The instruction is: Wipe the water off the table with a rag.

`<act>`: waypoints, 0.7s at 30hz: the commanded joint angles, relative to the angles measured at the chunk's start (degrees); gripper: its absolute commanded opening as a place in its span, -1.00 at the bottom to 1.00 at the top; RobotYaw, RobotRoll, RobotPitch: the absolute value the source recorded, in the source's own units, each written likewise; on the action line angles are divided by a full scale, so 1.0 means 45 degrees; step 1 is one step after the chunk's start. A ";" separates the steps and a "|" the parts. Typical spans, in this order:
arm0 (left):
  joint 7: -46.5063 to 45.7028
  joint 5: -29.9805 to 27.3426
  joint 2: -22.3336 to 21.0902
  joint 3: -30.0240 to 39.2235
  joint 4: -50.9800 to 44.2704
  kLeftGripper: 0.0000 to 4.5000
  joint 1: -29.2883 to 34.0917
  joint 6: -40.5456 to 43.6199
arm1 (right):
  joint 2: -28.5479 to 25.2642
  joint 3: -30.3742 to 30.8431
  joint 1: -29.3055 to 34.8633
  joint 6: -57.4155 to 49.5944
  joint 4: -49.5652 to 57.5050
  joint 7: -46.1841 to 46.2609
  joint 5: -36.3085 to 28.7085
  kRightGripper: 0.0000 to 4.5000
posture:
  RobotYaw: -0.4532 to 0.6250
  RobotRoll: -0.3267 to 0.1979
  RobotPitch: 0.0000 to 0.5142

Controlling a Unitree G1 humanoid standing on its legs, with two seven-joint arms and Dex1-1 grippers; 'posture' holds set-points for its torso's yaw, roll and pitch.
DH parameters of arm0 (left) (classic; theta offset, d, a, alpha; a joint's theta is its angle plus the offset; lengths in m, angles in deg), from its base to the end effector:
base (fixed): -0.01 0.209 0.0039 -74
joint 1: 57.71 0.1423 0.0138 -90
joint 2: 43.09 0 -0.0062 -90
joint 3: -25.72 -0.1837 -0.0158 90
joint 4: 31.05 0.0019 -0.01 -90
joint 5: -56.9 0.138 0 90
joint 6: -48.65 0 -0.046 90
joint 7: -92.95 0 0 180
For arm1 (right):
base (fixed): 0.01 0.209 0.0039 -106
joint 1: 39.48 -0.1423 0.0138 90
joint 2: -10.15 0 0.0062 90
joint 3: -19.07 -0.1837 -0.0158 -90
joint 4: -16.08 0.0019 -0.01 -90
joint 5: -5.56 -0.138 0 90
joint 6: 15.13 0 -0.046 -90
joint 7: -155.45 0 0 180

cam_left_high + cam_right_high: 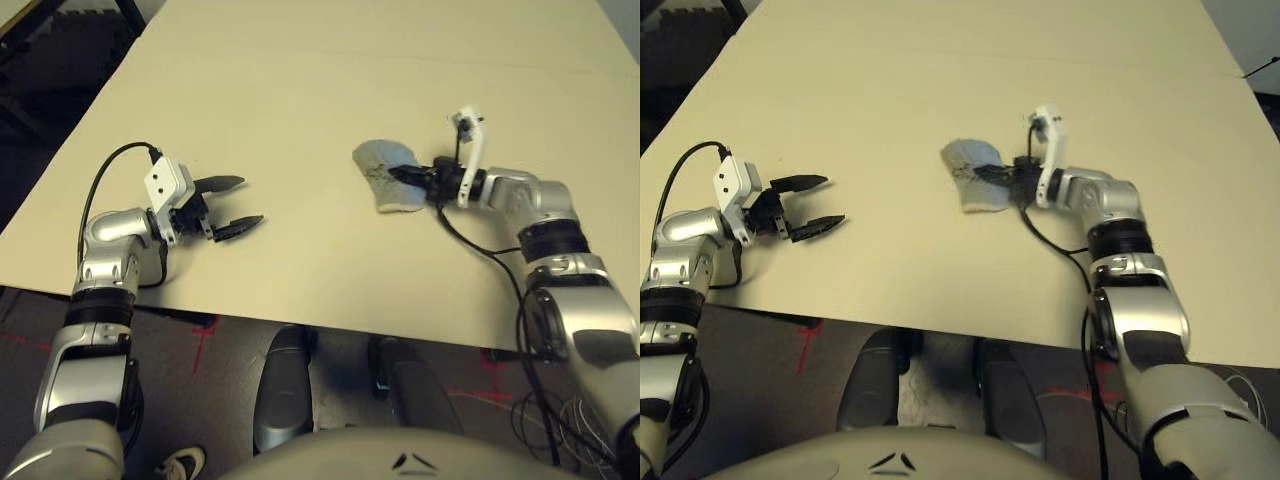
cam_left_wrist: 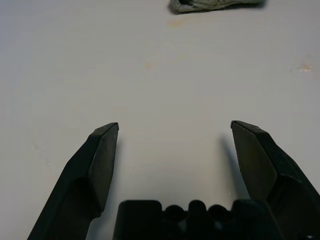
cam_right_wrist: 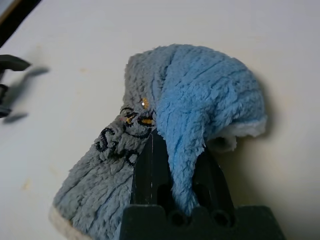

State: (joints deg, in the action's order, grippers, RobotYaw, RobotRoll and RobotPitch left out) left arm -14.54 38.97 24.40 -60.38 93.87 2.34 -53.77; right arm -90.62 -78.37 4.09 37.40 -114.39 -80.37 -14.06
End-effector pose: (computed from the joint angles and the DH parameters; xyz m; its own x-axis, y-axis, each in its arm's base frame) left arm 0.2825 0.3053 0.1368 0.5426 -0.8232 -0.1672 0.8204 0.4765 0.3161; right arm 0.3290 -0.2469 0.1374 0.6364 0.7355 -0.2324 -0.6280 0.6690 0.3977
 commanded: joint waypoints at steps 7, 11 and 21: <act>0.0289 0.0214 0.0214 -0.0106 0.0432 1.00 -0.0333 -0.0260 | -0.1004 -0.1805 0.0527 -0.0488 0.0662 0.0750 -0.1317 -0.96 | 0.06 0.25 -0.14; 0.0334 0.0225 0.0270 -0.0103 0.0504 1.00 -0.0374 -0.0329 | -0.1212 -0.2922 0.0361 -0.1162 0.1422 0.0784 -0.2508 -0.96 | 0.06 0.25 -0.12; 0.0375 0.0216 0.0299 -0.0074 0.0519 1.00 -0.0355 -0.0340 | -0.4677 -0.3410 0.0781 -0.2084 0.1471 0.0303 -0.2812 -0.96 | 0.04 0.25 -0.09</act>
State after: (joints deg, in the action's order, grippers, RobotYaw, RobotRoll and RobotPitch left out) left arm -13.47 39.06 25.81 -60.45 95.83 0.85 -54.90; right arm -110.15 -93.01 6.64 27.74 -107.43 -77.76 -27.12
